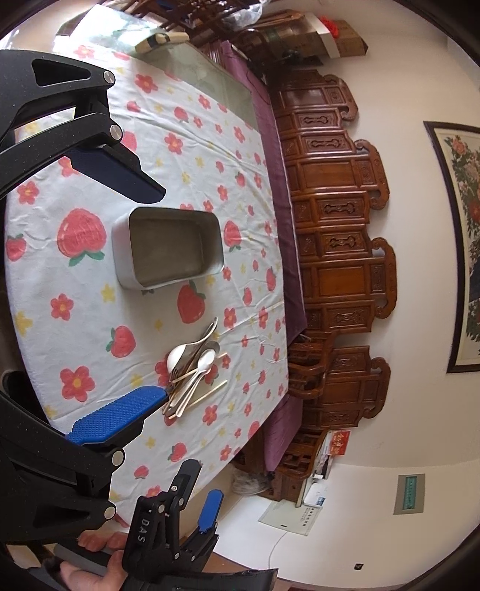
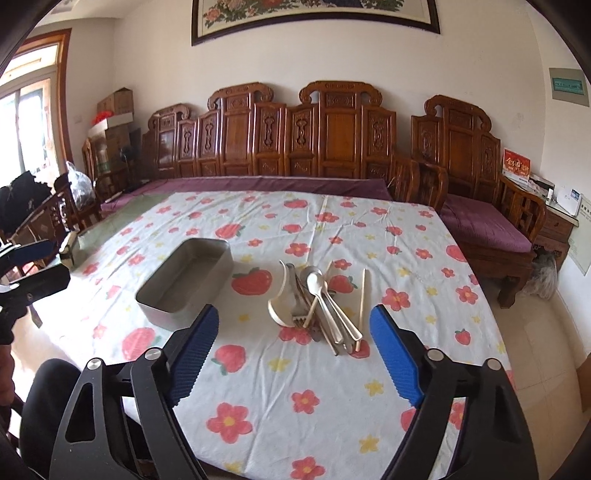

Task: Organize utensils
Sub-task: 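Move both grippers forward over the utensil pile, then grasp a white plastic spoon with the right gripper while the left grasps a large cream spoon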

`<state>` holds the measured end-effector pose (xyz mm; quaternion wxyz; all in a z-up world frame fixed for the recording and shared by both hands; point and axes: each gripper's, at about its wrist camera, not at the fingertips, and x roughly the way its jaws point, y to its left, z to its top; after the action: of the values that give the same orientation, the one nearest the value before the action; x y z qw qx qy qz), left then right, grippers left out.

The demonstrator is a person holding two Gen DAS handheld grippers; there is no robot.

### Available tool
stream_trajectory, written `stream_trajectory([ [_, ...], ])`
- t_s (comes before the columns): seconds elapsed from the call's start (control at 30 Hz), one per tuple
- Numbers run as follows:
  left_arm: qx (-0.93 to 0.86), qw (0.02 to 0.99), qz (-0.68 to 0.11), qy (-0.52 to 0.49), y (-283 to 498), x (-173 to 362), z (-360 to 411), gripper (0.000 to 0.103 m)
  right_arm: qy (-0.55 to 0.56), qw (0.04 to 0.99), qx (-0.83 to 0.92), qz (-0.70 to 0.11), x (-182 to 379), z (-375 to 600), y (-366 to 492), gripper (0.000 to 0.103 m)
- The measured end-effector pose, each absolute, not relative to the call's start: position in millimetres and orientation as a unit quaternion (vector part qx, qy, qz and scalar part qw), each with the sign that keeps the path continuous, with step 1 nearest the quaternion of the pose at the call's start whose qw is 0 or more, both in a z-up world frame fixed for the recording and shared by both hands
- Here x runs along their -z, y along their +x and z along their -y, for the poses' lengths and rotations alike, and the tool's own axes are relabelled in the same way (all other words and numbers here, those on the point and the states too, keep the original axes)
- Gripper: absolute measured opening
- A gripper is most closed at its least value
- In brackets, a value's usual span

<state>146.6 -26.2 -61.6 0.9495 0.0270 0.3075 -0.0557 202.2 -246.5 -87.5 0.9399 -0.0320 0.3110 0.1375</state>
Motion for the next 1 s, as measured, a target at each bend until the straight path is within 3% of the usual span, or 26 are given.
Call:
stream_trajectory([
  [0.3,0.090,0.937,-0.336,0.021,189,85,43,0.096,-0.036,0.912,-0.150,-0.380,139,268,270,0.064],
  [0.57,0.104,0.929,-0.354,0.025,216,104,54,0.096,-0.021,0.881,-0.183,-0.436,187,270,317,0.040],
  [1.0,0.112,0.914,-0.389,0.038,246,133,64,0.096,-0.045,0.854,-0.195,-0.479,228,248,390,0.017],
])
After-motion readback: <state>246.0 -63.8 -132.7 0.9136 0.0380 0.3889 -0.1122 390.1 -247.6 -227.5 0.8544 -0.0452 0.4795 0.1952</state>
